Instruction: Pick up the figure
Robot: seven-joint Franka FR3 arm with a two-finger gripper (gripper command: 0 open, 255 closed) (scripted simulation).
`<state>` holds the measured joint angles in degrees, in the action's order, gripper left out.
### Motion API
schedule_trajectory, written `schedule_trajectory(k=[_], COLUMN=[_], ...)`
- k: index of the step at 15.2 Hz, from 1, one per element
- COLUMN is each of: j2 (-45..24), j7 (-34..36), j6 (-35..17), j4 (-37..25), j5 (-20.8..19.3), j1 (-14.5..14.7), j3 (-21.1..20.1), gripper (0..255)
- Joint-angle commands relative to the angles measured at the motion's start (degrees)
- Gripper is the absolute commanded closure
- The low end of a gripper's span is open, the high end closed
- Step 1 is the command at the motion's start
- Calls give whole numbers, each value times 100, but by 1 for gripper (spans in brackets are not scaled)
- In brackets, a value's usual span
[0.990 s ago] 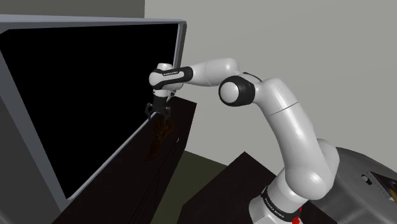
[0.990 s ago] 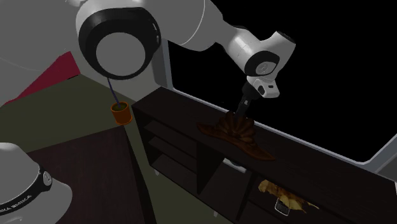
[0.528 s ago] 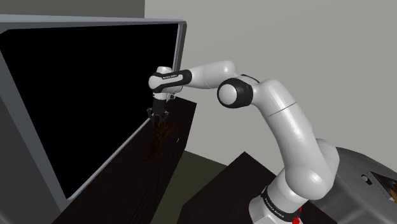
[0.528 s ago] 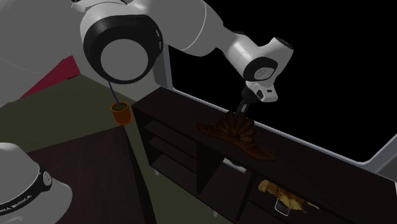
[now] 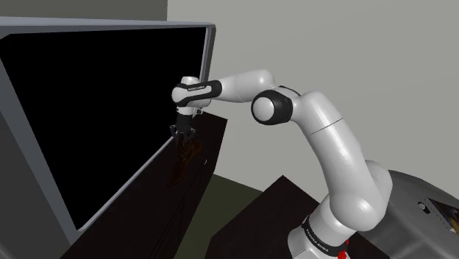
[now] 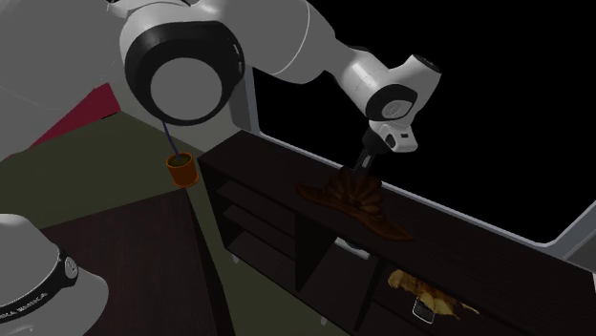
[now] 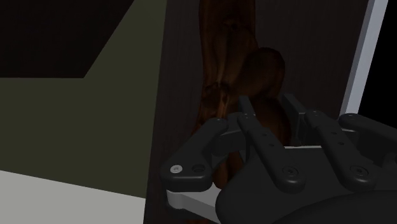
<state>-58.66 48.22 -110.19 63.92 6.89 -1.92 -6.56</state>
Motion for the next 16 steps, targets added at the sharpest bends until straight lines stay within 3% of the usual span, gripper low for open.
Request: schedule_trajectory(k=[1, 16], j2=[94, 673], j7=[10, 112], j6=[45, 621], j4=[46, 40], j5=[3, 14], j1=[-4, -29], j3=[-3, -24], gripper=[255, 255])
